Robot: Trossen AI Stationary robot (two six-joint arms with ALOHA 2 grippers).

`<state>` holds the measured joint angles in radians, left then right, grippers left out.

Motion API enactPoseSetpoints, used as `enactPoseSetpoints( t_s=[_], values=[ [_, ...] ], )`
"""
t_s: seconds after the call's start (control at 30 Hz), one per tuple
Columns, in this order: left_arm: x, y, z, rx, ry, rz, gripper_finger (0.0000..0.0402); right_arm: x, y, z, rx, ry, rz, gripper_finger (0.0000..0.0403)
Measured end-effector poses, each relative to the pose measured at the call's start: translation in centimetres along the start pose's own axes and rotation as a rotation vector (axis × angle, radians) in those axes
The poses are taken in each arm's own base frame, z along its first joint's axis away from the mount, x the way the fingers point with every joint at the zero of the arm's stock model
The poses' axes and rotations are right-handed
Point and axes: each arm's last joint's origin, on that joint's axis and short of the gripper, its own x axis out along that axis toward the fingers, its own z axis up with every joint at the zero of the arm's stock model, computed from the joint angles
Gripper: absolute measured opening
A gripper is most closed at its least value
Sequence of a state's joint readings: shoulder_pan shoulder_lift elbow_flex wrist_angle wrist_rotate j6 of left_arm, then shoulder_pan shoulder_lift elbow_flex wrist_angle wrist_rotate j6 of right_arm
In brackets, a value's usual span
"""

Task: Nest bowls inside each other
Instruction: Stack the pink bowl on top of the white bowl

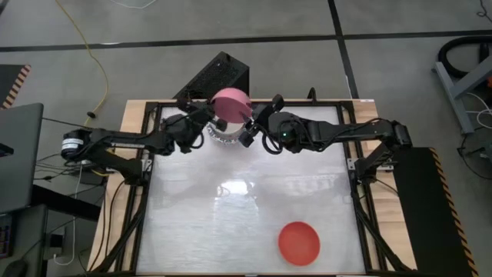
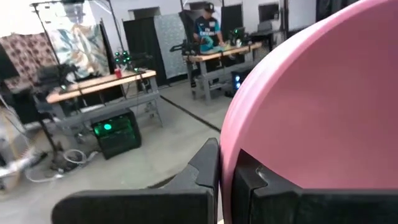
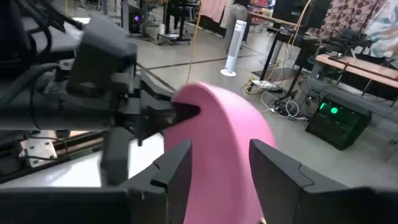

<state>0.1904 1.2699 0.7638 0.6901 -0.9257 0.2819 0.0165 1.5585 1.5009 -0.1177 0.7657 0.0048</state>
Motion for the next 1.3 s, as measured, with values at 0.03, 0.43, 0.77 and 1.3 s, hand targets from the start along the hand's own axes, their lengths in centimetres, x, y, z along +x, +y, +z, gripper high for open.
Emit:
enactPoseSetpoints(
  t_s=[0.03, 0.43, 0.77, 1.3],
  values=[
    [0.4, -0.5, 0.1, 0.027, 0.005, 0.008, 0.0, 0.0, 0.0, 0.0, -0.009, 0.0, 0.0, 0.0183],
    [2.6, -2.4, 2.0, 0.112, -0.007, 0.056, 0.0, -0.4, -0.2, -0.1, -0.186, 0.022, -0.216, 0.0184],
    [2.8, -1.8, 3.2, 0.059, -0.107, 0.047, 0.0, 0.6, -1.5, -0.1, -0.156, 0.031, -0.262, 0.0184],
    [2.8, -1.7, 3.7, 0.012, -0.168, 0.018, 0.0, 2.1, -3.5, -0.1, -0.017, 0.022, -0.329, 0.0159]
  ],
)
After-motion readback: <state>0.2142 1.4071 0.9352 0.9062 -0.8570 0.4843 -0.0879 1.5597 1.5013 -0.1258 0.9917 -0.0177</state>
